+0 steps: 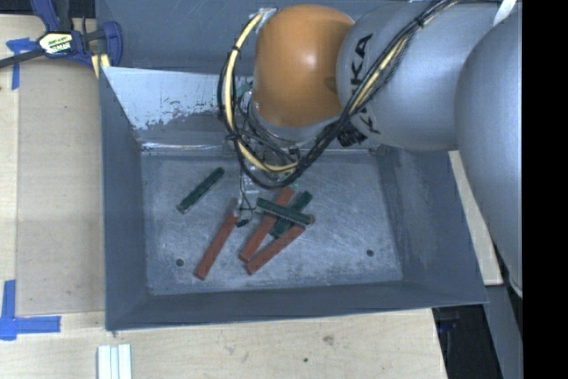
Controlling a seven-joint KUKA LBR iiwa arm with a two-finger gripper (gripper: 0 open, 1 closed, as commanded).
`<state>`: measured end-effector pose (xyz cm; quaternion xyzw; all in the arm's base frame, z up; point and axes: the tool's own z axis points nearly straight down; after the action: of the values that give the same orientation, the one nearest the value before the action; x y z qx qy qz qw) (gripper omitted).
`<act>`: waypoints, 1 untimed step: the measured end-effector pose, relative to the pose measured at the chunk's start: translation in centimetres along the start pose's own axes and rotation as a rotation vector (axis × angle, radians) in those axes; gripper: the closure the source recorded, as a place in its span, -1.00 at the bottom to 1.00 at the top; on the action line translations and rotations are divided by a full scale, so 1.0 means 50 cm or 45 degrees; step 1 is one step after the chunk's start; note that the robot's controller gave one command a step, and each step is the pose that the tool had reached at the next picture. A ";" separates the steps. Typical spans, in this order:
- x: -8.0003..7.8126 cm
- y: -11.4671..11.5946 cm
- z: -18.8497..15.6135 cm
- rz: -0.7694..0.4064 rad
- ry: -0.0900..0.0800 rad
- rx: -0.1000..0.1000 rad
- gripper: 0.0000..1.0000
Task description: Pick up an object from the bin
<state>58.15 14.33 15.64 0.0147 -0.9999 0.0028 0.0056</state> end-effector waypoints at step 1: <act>-0.026 0.037 -0.124 -0.136 -0.030 -0.009 -1.00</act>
Offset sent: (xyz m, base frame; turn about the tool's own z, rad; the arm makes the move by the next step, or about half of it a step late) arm 0.0130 -0.0202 -0.0864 -0.3713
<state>59.46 16.26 21.81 0.0681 -0.9977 -0.0012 -0.0059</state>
